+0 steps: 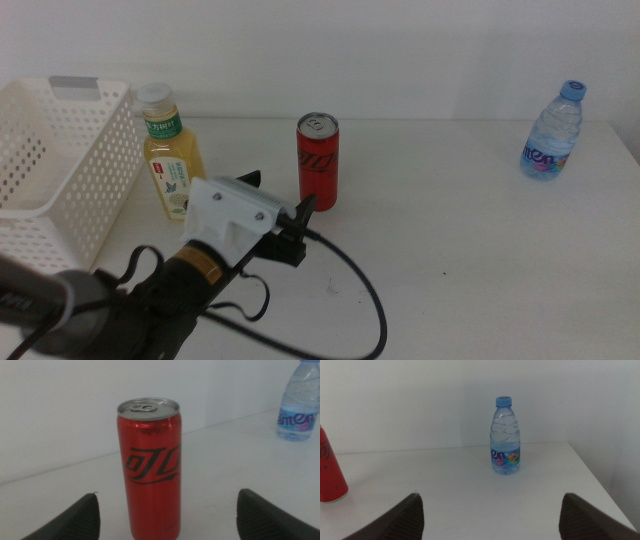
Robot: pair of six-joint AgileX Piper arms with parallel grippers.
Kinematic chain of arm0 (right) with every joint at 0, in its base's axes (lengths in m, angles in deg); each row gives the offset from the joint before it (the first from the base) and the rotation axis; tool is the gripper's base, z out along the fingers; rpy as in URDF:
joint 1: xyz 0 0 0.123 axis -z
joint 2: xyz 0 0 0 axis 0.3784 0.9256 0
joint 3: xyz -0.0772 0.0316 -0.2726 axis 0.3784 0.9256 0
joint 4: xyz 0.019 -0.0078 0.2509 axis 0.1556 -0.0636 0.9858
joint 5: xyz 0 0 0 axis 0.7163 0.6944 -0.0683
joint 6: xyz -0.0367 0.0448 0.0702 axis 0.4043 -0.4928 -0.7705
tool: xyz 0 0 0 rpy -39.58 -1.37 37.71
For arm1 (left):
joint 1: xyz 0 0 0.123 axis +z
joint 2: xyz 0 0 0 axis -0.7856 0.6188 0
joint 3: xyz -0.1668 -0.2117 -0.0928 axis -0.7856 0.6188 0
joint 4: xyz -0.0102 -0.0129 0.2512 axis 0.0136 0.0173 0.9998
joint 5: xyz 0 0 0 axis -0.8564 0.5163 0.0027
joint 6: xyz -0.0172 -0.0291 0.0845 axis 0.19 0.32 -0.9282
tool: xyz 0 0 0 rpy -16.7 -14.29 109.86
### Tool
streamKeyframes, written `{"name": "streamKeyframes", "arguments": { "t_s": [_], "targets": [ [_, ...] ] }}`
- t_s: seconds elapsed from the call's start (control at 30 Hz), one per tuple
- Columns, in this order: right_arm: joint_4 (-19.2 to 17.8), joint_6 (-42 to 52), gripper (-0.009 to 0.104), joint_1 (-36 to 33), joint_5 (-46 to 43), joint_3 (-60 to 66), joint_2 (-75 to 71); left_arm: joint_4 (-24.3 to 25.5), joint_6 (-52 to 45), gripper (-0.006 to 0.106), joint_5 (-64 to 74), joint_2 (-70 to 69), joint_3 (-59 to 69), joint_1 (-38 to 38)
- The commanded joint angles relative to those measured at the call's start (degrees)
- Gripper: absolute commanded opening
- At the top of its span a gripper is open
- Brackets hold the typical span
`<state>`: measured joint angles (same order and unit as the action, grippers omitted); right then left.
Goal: Use arms to grab the bottles and put them into the dustbin to the left of the table.
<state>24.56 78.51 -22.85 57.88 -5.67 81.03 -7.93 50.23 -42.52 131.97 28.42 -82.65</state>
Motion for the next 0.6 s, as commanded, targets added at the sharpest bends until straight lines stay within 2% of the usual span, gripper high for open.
{"name": "streamKeyframes", "arguments": {
  "t_s": [0.0, 0.17, 0.57],
  "targets": [
    [-0.6, 0.2, 0.081, 0.2, -0.5, 0.2, -0.3, 1.5, 0.4, 0.094, 1.4, 1.6, -2.7, 0.7],
    [-0.6, 0.2, 0.081, 0.2, -0.5, 0.2, -0.3, 3.4, 0.6, 0.094, 3.9, 5.0, -8.2, 1.8],
    [-0.6, 0.2, 0.081, 0.2, -0.5, 0.2, -0.3, 3.3, 1.2, 0.094, 8.7, 12.3, -19.2, 1.8]
  ]
}}
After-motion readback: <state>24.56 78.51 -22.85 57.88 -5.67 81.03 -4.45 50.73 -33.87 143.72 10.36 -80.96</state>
